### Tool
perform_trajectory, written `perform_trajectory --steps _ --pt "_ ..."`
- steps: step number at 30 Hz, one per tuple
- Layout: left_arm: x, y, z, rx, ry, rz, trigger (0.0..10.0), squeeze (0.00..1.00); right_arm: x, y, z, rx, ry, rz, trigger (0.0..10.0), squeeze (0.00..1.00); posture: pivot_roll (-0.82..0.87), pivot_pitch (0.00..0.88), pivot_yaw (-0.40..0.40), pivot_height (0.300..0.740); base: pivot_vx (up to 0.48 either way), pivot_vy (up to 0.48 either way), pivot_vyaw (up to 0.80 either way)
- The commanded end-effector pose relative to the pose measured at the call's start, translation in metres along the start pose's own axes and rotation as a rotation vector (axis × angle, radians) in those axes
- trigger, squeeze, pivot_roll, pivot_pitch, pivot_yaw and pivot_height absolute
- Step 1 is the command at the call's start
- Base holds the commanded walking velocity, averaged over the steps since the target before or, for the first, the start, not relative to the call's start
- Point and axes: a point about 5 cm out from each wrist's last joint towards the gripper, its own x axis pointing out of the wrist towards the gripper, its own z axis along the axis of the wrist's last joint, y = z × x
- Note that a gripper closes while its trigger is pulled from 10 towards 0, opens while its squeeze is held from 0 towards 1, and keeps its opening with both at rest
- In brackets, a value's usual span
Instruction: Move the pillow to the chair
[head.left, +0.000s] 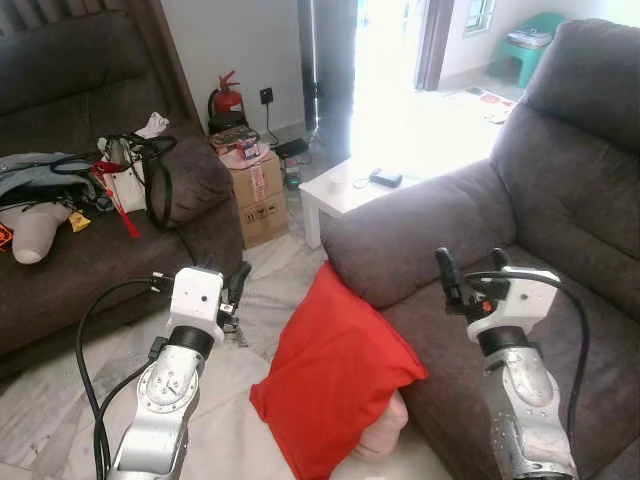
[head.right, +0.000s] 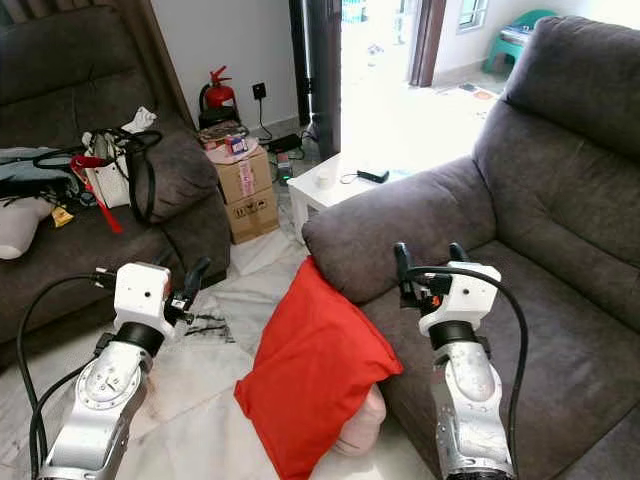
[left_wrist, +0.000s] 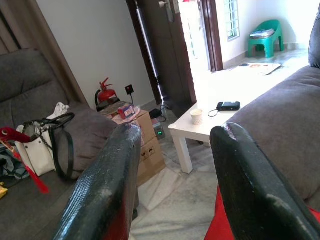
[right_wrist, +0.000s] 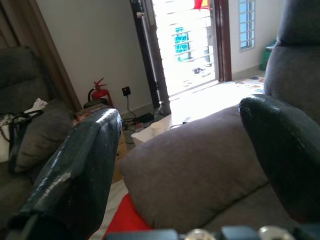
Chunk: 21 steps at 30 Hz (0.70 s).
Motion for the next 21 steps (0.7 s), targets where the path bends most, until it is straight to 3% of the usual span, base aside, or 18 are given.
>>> perform_trajectory --steps 1,21 --pt "0.0008 0.0020 0.0045 0.007 -0.008 0.000 10.0 0.00 0.0015 0.0045 0.0065 -0.007 -0.024 0.017 10.0 0.00 -0.05 0.000 0.077 0.740 0.000 0.000 0.00" --pt "0.0043 -0.0005 0.0068 0.001 -0.014 -0.001 10.0 0.00 0.0056 0.0056 0.0077 -0.011 -0.018 0.024 10.0 0.00 -0.04 0.001 0.070 0.740 0.252 0.000 0.00"
